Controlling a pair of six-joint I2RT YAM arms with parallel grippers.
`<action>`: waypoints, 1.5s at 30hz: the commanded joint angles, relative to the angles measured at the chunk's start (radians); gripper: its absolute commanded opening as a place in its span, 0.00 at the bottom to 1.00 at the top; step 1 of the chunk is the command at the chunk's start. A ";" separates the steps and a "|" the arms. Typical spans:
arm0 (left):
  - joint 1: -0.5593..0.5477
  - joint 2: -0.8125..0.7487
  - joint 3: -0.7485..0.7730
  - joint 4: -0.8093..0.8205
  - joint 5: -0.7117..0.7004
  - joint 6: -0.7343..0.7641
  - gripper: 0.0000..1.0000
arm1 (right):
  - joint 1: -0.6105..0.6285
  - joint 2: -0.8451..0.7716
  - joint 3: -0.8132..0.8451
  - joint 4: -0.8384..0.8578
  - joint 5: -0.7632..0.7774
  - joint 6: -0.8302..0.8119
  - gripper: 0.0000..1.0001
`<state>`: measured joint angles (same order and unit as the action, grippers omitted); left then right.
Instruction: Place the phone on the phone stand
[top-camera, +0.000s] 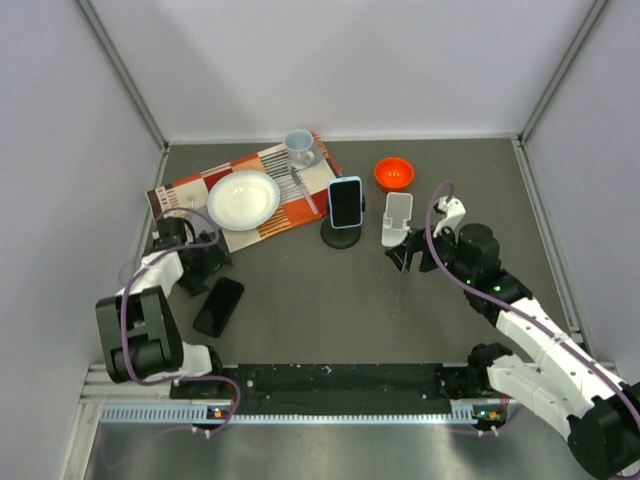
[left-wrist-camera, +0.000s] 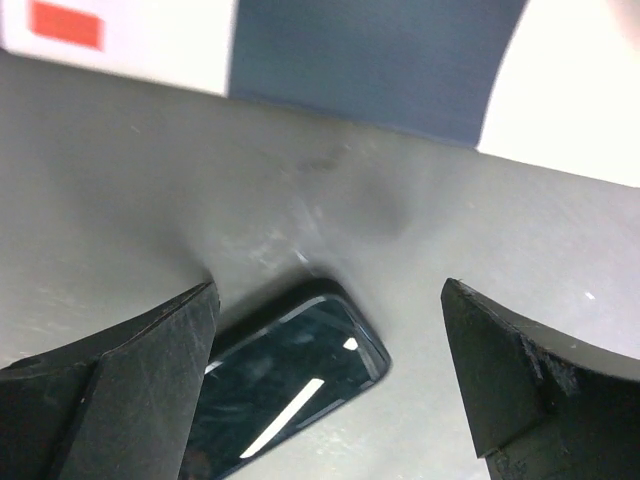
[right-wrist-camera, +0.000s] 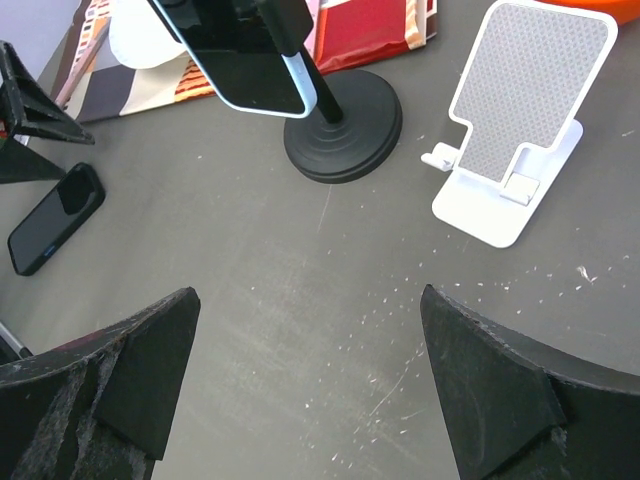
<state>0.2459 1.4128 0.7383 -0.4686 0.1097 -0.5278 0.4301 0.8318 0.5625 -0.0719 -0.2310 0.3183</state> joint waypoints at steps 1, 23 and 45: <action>-0.003 -0.064 -0.112 0.028 0.200 -0.095 0.99 | 0.009 0.000 0.014 0.032 -0.016 0.004 0.92; -0.223 -0.497 -0.060 -0.483 -0.192 -0.601 0.99 | 0.009 0.072 0.051 0.012 -0.039 0.015 0.91; -0.138 -0.371 -0.010 -0.760 -0.050 -1.080 0.99 | 0.009 0.035 0.020 0.017 -0.044 0.018 0.90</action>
<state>0.1005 1.0409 0.7151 -1.2240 0.0628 -1.5158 0.4301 0.8799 0.5629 -0.0772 -0.2569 0.3264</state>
